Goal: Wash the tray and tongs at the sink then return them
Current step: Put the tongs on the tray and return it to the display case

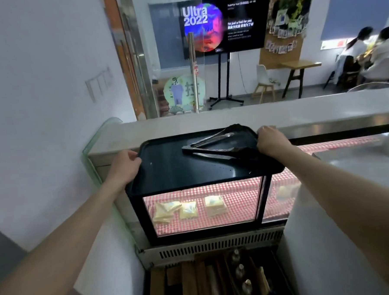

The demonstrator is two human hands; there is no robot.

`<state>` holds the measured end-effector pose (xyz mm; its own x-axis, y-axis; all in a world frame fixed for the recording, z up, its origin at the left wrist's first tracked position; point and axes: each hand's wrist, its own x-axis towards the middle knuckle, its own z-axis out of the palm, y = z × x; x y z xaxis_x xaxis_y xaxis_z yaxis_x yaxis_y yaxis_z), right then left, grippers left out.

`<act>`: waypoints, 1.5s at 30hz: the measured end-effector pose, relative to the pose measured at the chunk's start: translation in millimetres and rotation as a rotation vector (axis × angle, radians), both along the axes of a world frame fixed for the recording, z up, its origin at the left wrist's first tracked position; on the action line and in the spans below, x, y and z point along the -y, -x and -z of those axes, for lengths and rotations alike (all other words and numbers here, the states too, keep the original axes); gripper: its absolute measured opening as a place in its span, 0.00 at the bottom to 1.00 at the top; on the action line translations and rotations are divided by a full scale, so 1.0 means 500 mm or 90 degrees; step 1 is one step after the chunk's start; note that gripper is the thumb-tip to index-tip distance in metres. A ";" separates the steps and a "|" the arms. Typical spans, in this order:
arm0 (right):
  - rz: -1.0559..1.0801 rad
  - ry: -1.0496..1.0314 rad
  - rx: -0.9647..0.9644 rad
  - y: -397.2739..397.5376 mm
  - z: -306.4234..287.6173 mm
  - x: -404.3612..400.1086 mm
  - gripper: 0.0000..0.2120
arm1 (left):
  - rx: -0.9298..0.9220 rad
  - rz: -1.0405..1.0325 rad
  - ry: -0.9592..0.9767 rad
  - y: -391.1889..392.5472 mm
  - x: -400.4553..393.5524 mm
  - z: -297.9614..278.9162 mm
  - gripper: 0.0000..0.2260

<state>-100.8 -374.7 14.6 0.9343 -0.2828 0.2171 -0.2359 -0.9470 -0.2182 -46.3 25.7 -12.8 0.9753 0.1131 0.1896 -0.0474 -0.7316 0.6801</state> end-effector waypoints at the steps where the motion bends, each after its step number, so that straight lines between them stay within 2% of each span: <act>1: -0.005 -0.007 0.000 -0.022 -0.005 0.008 0.11 | 0.002 0.003 -0.010 -0.013 0.007 -0.007 0.14; 8: -0.040 -0.014 0.021 -0.145 -0.016 0.010 0.11 | 0.026 -0.032 -0.042 -0.096 0.011 -0.031 0.13; 18: -0.045 -0.028 0.019 -0.312 -0.003 -0.027 0.09 | 0.058 -0.003 -0.206 -0.291 -0.031 -0.023 0.13; 22: -0.023 -0.121 0.039 -0.377 0.003 -0.037 0.09 | 0.053 -0.002 -0.239 -0.363 -0.042 -0.012 0.13; 26: 0.045 -0.250 0.078 -0.422 -0.009 -0.033 0.10 | 0.056 0.009 -0.205 -0.423 -0.049 -0.004 0.14; 29: 0.064 -0.293 0.096 -0.446 -0.012 -0.029 0.09 | 0.056 0.019 -0.197 -0.454 -0.043 0.000 0.14; 33: 0.067 -0.285 0.082 -0.476 -0.002 -0.025 0.08 | 0.049 0.010 -0.230 -0.474 -0.033 0.006 0.15; 41: 0.031 -0.155 0.054 -0.501 0.027 -0.022 0.07 | 0.039 -0.021 -0.311 -0.505 -0.014 0.017 0.15; 45: 0.036 -0.156 0.062 -0.507 0.034 -0.016 0.09 | 0.047 -0.021 -0.323 -0.518 -0.008 0.020 0.14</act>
